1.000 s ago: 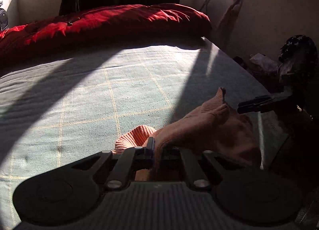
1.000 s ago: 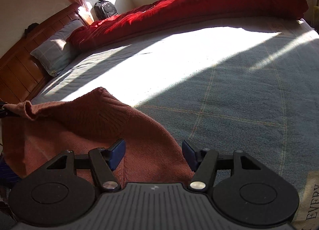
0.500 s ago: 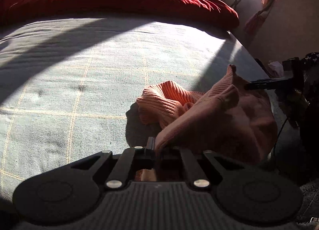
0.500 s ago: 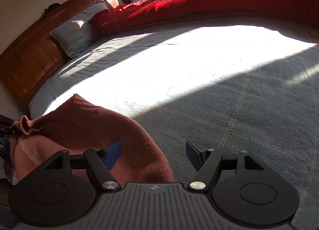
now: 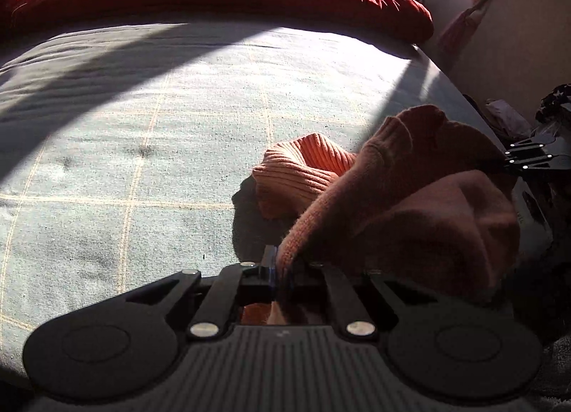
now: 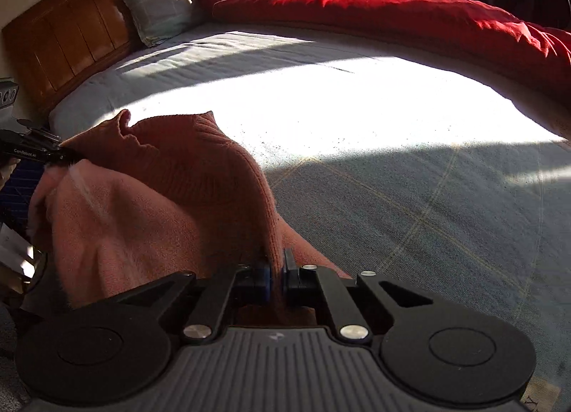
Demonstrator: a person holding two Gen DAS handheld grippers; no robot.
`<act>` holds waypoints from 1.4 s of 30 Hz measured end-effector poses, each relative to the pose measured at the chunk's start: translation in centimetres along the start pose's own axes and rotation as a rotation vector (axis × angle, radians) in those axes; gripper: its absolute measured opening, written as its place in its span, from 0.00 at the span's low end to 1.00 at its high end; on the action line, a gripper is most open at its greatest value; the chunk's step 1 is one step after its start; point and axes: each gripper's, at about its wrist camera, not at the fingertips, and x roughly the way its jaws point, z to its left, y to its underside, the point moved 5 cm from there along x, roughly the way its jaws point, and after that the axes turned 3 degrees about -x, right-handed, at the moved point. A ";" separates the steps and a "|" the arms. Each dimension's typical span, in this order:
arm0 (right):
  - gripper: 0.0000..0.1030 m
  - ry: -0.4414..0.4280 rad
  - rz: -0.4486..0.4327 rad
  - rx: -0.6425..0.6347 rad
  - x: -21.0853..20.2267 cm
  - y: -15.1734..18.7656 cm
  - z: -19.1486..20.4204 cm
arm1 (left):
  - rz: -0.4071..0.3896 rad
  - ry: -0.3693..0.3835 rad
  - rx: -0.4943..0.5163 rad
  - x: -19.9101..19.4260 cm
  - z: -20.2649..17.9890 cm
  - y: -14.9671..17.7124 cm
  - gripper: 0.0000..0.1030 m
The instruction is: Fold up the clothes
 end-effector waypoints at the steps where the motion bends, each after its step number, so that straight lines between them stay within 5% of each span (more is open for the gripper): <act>1: 0.06 0.009 -0.002 -0.008 -0.3 0.3 0.5 | 0.001 -0.004 0.008 0.0 0.0 0.1 0.06; 9: 0.10 -0.051 -0.012 -0.068 -3.5 2.9 4.9 | 0.034 -0.016 0.035 1.6 0.2 1.3 0.07; 20: 0.58 0.109 0.052 -0.177 0.9 2.4 3.1 | 0.037 -0.026 0.044 1.9 0.3 2.0 0.05; 22: 0.57 0.078 0.055 -0.138 0.9 2.7 2.6 | 0.037 -0.024 0.039 1.9 0.4 2.0 0.05; 24: 0.33 0.062 0.051 -0.094 0.5 2.7 2.5 | 0.035 -0.029 0.038 1.9 0.4 1.9 0.05; 27: 0.14 0.095 0.019 -0.072 -0.6 2.4 3.3 | 0.022 -0.055 0.046 1.8 0.2 1.4 0.05; 30: 0.05 0.177 -0.024 -0.088 -2.5 1.5 4.4 | -0.020 -0.105 0.085 0.9 -0.4 0.3 0.04; 42: 0.05 0.403 -0.230 -0.115 -8.0 -6.3 3.4 | -0.259 -0.329 0.329 -3.1 -3.9 -9.5 0.04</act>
